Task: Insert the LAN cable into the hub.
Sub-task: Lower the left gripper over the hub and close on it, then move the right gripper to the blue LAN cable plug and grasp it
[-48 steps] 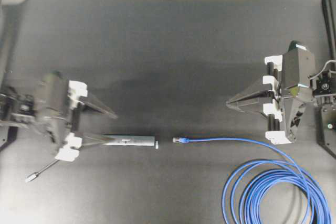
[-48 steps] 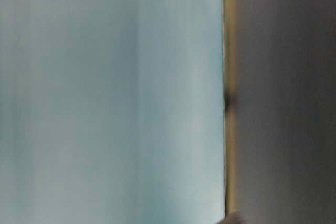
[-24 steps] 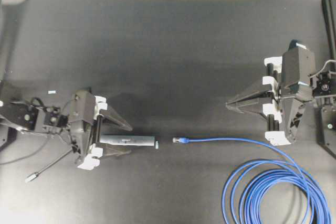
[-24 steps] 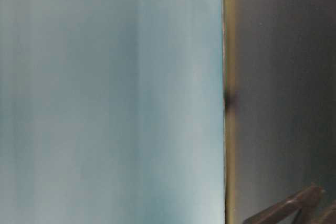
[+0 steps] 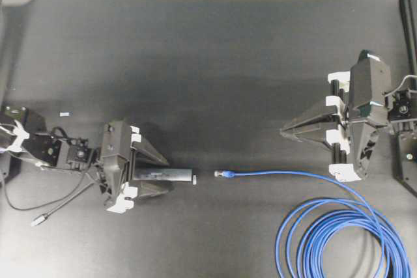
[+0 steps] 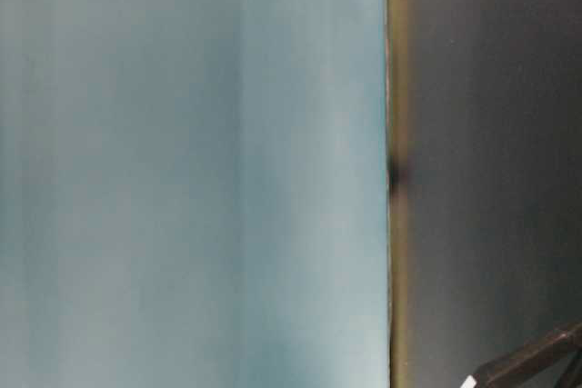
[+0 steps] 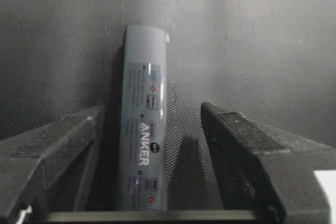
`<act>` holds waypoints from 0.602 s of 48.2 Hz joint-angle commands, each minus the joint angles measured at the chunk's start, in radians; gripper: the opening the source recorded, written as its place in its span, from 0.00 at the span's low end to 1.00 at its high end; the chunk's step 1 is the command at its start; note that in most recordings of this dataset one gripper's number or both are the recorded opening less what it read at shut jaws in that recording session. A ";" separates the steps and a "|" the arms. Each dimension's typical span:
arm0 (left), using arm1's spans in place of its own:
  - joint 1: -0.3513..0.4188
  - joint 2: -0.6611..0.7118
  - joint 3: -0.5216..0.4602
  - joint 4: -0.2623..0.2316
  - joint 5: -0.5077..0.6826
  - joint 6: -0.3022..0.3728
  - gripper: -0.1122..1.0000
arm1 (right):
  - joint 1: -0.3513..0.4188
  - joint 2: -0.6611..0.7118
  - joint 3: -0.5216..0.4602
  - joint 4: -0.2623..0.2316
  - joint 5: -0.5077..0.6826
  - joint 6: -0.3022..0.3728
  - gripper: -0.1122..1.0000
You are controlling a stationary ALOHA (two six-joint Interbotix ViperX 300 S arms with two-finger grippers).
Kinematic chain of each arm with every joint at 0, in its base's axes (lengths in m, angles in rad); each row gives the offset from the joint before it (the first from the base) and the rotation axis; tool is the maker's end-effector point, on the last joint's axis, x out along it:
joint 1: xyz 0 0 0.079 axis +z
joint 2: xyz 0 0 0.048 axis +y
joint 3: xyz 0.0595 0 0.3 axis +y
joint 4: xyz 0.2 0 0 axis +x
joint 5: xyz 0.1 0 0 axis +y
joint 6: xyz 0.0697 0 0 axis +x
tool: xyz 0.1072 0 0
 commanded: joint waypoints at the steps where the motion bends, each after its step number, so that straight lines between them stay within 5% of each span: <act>1: -0.006 0.015 -0.012 0.005 0.014 0.000 0.68 | 0.005 0.003 -0.017 0.003 -0.009 0.012 0.10; 9: -0.012 0.014 -0.012 0.003 0.037 0.009 0.35 | 0.005 0.003 -0.015 0.003 -0.008 0.014 0.10; 29: -0.014 -0.089 -0.074 0.003 0.192 0.028 0.35 | 0.035 0.124 -0.017 0.002 -0.048 0.025 0.12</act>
